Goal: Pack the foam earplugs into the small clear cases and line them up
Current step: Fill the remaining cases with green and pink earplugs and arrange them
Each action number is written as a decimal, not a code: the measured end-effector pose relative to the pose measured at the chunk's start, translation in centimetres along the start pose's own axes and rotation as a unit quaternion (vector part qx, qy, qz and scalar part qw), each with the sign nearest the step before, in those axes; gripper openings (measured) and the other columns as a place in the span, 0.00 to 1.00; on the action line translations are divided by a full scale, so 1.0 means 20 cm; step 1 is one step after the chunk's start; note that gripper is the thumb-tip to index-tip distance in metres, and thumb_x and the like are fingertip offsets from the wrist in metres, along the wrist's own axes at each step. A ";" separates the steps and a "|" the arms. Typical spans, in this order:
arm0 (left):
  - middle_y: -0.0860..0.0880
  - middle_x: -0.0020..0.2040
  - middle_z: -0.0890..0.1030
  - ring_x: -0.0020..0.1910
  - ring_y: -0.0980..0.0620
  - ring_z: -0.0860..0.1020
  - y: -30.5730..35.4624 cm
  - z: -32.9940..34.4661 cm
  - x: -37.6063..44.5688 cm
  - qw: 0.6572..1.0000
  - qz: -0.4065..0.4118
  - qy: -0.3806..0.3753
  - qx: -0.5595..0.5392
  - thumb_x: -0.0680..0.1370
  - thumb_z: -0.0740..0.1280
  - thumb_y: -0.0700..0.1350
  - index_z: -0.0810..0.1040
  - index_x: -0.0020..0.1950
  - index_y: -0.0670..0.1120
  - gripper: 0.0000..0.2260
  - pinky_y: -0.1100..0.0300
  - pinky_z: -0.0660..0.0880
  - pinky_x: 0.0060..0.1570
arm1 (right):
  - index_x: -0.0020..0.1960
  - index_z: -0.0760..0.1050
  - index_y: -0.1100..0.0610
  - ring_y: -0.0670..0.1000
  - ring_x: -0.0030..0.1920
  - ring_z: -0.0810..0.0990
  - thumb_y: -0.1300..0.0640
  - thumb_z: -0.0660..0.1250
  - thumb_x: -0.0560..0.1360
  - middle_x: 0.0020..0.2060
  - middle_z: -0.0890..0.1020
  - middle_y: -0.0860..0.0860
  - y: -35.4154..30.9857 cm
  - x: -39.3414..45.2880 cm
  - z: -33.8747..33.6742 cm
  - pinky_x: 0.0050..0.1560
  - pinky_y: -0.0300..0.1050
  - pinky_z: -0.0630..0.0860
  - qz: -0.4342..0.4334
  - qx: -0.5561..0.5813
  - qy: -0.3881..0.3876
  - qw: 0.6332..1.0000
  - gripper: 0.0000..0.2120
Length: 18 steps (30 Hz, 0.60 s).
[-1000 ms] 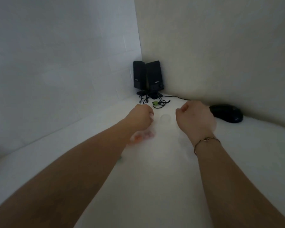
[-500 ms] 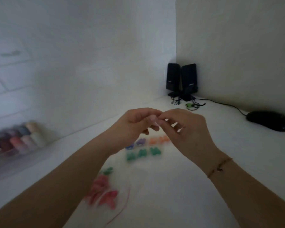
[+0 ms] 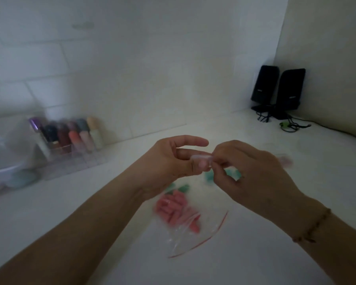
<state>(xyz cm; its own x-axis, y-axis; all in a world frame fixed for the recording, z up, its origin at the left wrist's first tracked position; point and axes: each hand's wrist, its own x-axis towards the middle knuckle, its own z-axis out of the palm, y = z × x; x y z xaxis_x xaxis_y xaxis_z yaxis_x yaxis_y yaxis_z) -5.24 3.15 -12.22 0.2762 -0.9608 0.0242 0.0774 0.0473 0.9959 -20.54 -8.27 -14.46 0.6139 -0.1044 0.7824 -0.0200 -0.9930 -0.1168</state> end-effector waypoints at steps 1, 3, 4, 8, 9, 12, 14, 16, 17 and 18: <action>0.41 0.47 0.85 0.47 0.48 0.84 0.00 0.00 0.00 1.000 -0.004 0.005 -0.006 0.63 0.73 0.36 0.78 0.56 0.42 0.21 0.56 0.79 0.53 | 0.42 0.76 0.58 0.52 0.32 0.78 0.56 0.62 0.75 0.41 0.79 0.49 0.00 0.00 0.00 0.32 0.44 0.74 -0.001 -0.009 -0.004 1.000 0.08; 0.41 0.47 0.85 0.46 0.48 0.84 -0.01 0.00 0.01 1.000 -0.017 0.014 -0.022 0.62 0.73 0.36 0.78 0.56 0.42 0.23 0.55 0.79 0.54 | 0.43 0.75 0.58 0.52 0.31 0.77 0.55 0.60 0.76 0.42 0.78 0.49 0.00 0.01 0.01 0.31 0.44 0.73 -0.005 -0.012 -0.021 1.000 0.08; 0.40 0.47 0.85 0.46 0.48 0.83 -0.01 -0.01 0.01 0.999 -0.024 0.018 -0.027 0.62 0.73 0.35 0.77 0.57 0.41 0.24 0.55 0.79 0.54 | 0.43 0.75 0.58 0.53 0.31 0.77 0.55 0.60 0.76 0.42 0.77 0.49 0.01 0.00 0.01 0.30 0.45 0.74 -0.007 -0.010 -0.029 0.999 0.08; 0.38 0.49 0.84 0.48 0.46 0.83 -0.01 -0.01 0.01 0.999 -0.043 0.014 -0.016 0.62 0.73 0.34 0.76 0.60 0.40 0.26 0.57 0.80 0.53 | 0.42 0.73 0.58 0.54 0.31 0.77 0.56 0.61 0.76 0.42 0.76 0.49 0.01 0.00 0.02 0.29 0.50 0.74 -0.001 0.002 -0.034 0.999 0.07; 0.38 0.50 0.84 0.49 0.46 0.83 0.00 0.00 0.01 0.999 -0.045 0.009 -0.008 0.62 0.73 0.34 0.77 0.60 0.40 0.26 0.57 0.79 0.53 | 0.42 0.73 0.58 0.54 0.31 0.76 0.56 0.61 0.75 0.42 0.76 0.49 0.01 -0.01 0.02 0.29 0.49 0.74 0.002 0.002 -0.033 0.999 0.07; 0.39 0.49 0.85 0.48 0.47 0.83 0.00 -0.01 0.03 0.999 -0.041 -0.005 0.012 0.61 0.74 0.35 0.77 0.60 0.41 0.27 0.57 0.79 0.54 | 0.42 0.71 0.56 0.50 0.33 0.75 0.54 0.60 0.75 0.41 0.75 0.47 0.01 -0.01 0.02 0.32 0.44 0.71 0.032 0.006 -0.026 0.999 0.07; 0.40 0.49 0.85 0.48 0.47 0.84 0.00 -0.01 0.03 0.998 -0.024 -0.023 0.047 0.61 0.77 0.35 0.77 0.59 0.43 0.27 0.55 0.78 0.56 | 0.42 0.70 0.52 0.42 0.36 0.73 0.52 0.60 0.76 0.40 0.72 0.43 0.00 -0.02 0.03 0.34 0.40 0.70 0.053 0.031 -0.021 0.998 0.05; 0.40 0.48 0.85 0.48 0.45 0.84 -0.01 0.01 0.02 0.992 -0.006 -0.045 0.115 0.62 0.77 0.31 0.77 0.59 0.43 0.27 0.52 0.79 0.55 | 0.43 0.72 0.52 0.39 0.38 0.73 0.50 0.60 0.77 0.41 0.74 0.41 0.00 -0.02 0.04 0.37 0.39 0.71 0.072 0.044 -0.028 0.996 0.08; 0.41 0.47 0.85 0.48 0.46 0.84 -0.01 0.02 0.02 0.987 0.005 -0.059 0.148 0.64 0.77 0.30 0.78 0.59 0.43 0.26 0.52 0.79 0.53 | 0.44 0.75 0.52 0.40 0.39 0.74 0.49 0.59 0.78 0.41 0.75 0.41 0.01 -0.03 0.04 0.37 0.39 0.71 0.081 0.045 -0.035 0.995 0.10; 0.43 0.47 0.85 0.47 0.47 0.84 -0.02 0.02 0.01 0.982 0.022 -0.073 0.173 0.65 0.76 0.30 0.78 0.58 0.42 0.23 0.54 0.79 0.51 | 0.44 0.76 0.53 0.41 0.38 0.75 0.49 0.60 0.79 0.41 0.76 0.42 0.00 -0.02 0.02 0.36 0.40 0.71 0.082 0.040 -0.029 0.995 0.11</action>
<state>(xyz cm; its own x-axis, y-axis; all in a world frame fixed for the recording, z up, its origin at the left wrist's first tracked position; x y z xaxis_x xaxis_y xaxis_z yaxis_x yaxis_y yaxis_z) -5.65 2.74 -12.52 0.1303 -0.9899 0.0550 -0.2691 0.0181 0.9630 -20.47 -8.15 -15.11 0.6518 -0.2581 0.7131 -0.0619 -0.9553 -0.2892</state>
